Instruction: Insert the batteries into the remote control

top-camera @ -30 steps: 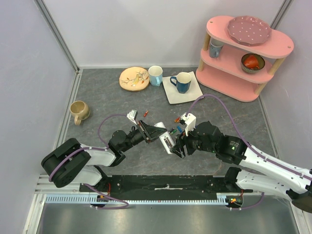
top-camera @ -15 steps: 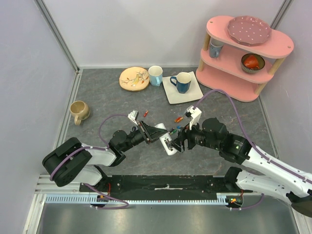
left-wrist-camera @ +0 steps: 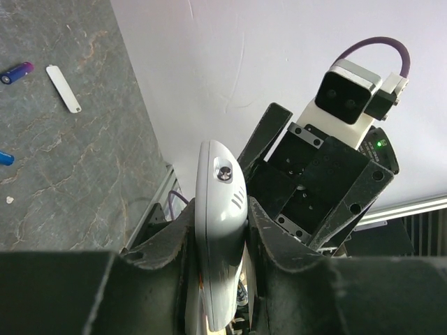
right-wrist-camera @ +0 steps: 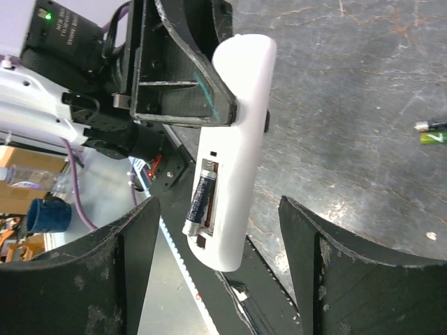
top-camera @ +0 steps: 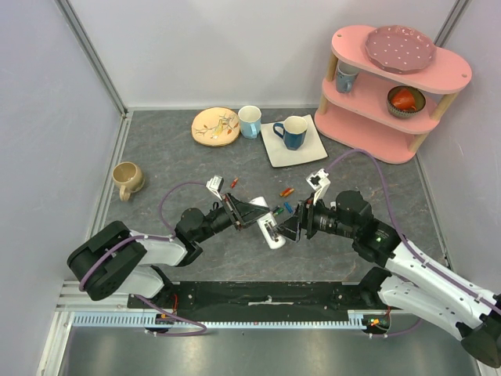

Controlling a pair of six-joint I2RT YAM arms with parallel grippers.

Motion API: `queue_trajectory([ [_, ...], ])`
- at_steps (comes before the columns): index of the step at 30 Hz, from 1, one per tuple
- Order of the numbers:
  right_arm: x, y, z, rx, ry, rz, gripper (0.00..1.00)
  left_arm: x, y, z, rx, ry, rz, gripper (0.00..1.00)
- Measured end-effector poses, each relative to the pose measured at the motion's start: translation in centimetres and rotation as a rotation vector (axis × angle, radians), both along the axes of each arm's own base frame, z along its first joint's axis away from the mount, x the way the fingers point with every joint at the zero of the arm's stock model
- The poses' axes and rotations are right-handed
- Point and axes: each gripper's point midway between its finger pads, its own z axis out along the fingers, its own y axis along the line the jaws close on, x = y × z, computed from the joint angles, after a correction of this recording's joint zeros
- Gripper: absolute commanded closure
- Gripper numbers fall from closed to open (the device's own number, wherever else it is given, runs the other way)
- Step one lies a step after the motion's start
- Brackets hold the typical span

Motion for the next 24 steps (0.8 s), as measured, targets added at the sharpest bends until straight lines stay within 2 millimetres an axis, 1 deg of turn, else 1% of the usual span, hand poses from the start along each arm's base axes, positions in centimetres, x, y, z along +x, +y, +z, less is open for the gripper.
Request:
queue_trajectory([
  [3, -0.4, 0.4, 0.4, 0.039, 0.009, 0.027, 0.24, -0.1, -0.1, 0.2, -0.003, -0.005, -0.008, 0.98],
  [10, -1.4, 0.8, 0.1, 0.064, 0.035, 0.082, 0.25, -0.1, -0.1, 1.0, -0.018, -0.020, -0.009, 0.98],
  [19, -1.4, 1.1, 0.1, 0.076, 0.032, 0.099, 0.27, -0.1, -0.2, 1.2, -0.022, -0.025, -0.012, 0.98],
  [24, -1.2, 1.0, -0.3, 0.086, 0.049, 0.089, 0.29, -0.2, -0.1, 1.4, -0.026, -0.030, -0.015, 0.98],
])
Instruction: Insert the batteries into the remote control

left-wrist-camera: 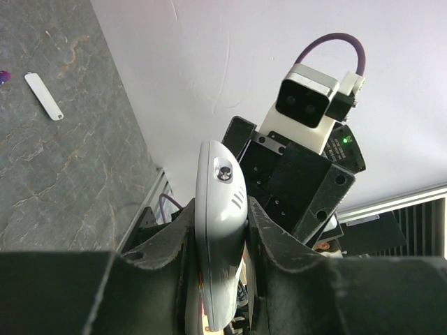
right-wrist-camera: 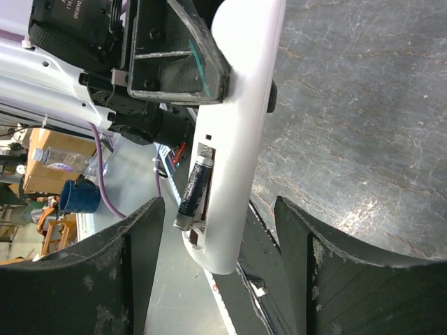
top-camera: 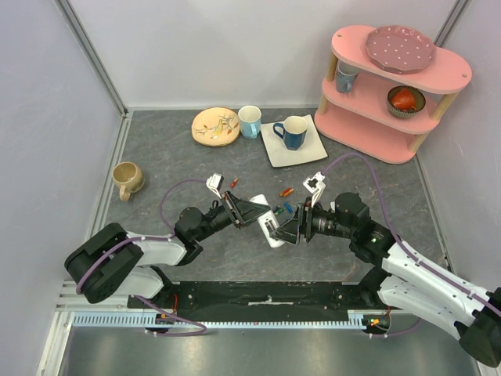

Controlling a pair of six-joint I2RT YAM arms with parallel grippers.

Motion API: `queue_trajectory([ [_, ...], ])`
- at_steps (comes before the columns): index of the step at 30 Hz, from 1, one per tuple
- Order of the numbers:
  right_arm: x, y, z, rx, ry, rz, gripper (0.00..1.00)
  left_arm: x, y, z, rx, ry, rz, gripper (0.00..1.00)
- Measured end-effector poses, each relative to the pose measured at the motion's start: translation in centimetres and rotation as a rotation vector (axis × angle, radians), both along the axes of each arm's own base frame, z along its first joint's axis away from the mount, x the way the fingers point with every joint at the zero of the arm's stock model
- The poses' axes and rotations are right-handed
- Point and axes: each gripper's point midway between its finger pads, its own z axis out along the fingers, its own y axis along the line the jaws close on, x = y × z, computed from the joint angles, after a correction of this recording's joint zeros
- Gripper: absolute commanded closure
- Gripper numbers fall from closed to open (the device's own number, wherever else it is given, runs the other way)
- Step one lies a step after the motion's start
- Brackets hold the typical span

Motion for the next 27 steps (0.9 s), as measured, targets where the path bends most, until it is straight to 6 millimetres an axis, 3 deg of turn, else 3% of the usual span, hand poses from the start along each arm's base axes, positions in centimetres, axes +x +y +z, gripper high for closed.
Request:
queue_trajectory([
  [27, 0.21, 0.48, -0.12, 0.039, 0.039, 0.021, 0.41, -0.16, 0.14, 0.64, -0.013, -0.014, -0.001, 0.98],
])
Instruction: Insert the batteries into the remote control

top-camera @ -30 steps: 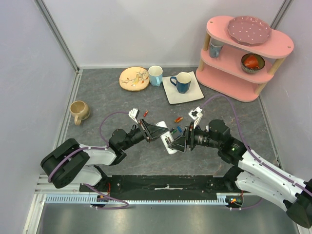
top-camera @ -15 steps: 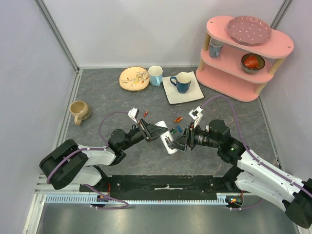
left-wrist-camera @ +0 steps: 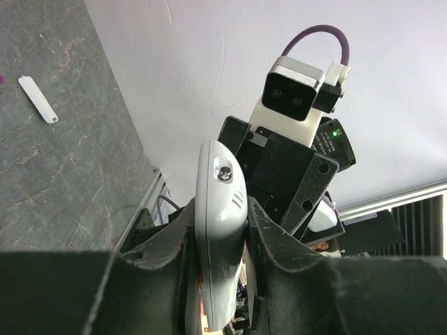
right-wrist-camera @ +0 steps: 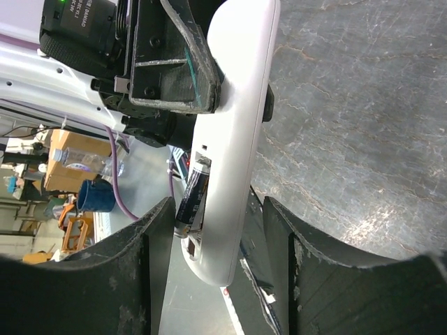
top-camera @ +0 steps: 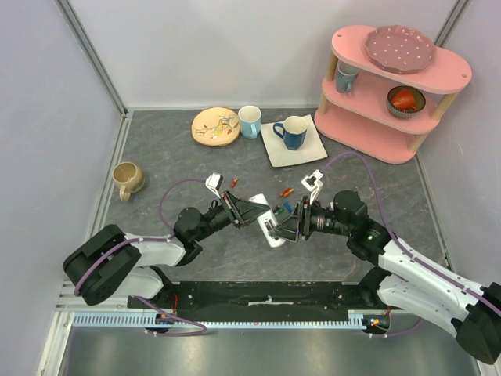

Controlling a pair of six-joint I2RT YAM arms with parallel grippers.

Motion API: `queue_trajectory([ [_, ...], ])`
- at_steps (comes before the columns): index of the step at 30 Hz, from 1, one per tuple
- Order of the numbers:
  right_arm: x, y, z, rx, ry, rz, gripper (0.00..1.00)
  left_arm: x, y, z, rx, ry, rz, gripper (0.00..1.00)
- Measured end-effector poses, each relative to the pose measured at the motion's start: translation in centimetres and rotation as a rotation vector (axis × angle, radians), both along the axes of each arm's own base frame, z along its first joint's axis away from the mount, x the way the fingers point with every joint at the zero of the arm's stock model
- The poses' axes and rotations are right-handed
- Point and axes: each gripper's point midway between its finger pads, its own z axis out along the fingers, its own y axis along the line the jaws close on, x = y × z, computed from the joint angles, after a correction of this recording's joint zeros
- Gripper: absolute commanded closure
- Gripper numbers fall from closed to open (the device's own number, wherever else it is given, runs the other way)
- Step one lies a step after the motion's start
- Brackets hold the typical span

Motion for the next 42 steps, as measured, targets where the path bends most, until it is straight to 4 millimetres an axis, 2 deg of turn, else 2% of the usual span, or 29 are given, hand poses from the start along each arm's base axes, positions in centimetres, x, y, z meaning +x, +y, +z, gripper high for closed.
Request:
queue_trajectory([
  [11, 0.19, 0.29, 0.13, 0.016, 0.012, 0.013, 0.46, -0.01, 0.01, -0.04, 0.002, 0.002, 0.000, 0.98],
  [29, 0.30, 0.58, 0.02, 0.035, 0.029, 0.027, 0.48, -0.35, -0.12, -0.13, 0.007, 0.002, -0.019, 0.98],
  [42, 0.40, 0.79, 0.28, 0.049, 0.033, 0.029, 0.53, -0.30, -0.43, 0.19, 0.006, 0.000, -0.024, 0.98],
])
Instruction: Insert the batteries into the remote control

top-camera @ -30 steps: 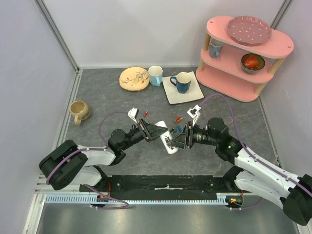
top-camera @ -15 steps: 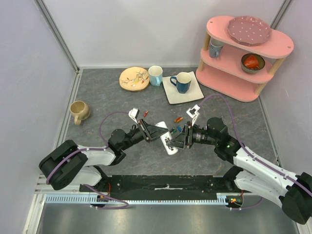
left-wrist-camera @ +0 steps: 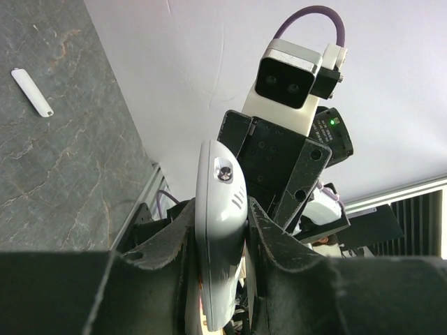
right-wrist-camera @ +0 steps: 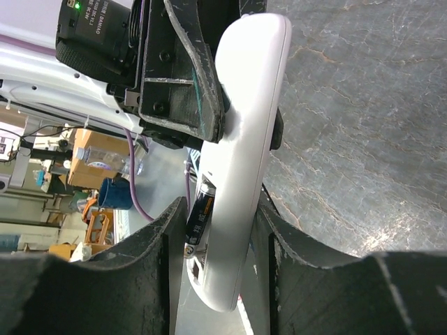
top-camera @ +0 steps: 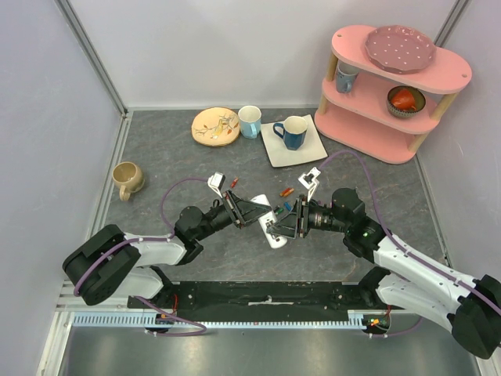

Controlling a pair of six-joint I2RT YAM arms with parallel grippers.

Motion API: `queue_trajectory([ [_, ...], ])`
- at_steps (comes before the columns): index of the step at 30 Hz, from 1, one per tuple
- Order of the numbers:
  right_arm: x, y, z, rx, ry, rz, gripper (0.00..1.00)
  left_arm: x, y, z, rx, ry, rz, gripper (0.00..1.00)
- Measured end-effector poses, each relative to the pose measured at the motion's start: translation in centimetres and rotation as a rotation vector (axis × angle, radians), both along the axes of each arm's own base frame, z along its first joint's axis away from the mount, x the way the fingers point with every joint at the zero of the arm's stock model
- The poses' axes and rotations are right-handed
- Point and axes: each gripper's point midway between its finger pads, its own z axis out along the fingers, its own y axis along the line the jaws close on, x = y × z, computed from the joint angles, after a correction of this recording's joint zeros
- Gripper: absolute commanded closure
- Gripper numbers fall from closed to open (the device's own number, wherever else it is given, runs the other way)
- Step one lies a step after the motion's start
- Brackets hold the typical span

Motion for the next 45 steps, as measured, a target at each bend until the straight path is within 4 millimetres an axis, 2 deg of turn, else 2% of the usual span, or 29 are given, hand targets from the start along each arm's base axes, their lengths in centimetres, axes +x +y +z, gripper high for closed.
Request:
queue_trajectory([
  [10, 0.1, 0.2, -0.1, 0.010, 0.038, -0.006, 0.62, 0.0, 0.0, 0.0, 0.000, -0.001, 0.002, 0.98],
  [20, 0.2, 0.3, -0.2, 0.012, 0.054, -0.008, 0.60, 0.1, -0.1, 0.0, 0.000, -0.001, 0.008, 0.98],
  [25, 0.4, 0.2, -0.4, 0.007, 0.060, -0.012, 0.53, 0.3, -0.4, -0.4, 0.007, 0.010, 0.013, 0.98],
  [32, 0.5, 0.5, -1.0, -0.008, 0.072, -0.013, 0.50, -0.6, -1.5, -0.8, 0.019, 0.020, -0.029, 0.98],
  [40, 0.6, 0.2, -1.4, -0.037, 0.062, -0.026, 0.33, -0.6, -1.6, -0.8, 0.017, 0.018, -0.029, 0.98],
  [45, 1.2, -0.3, -0.1, -0.069, 0.011, -0.056, 0.26, -0.6, -1.5, -0.6, 0.009, 0.010, -0.026, 0.98],
])
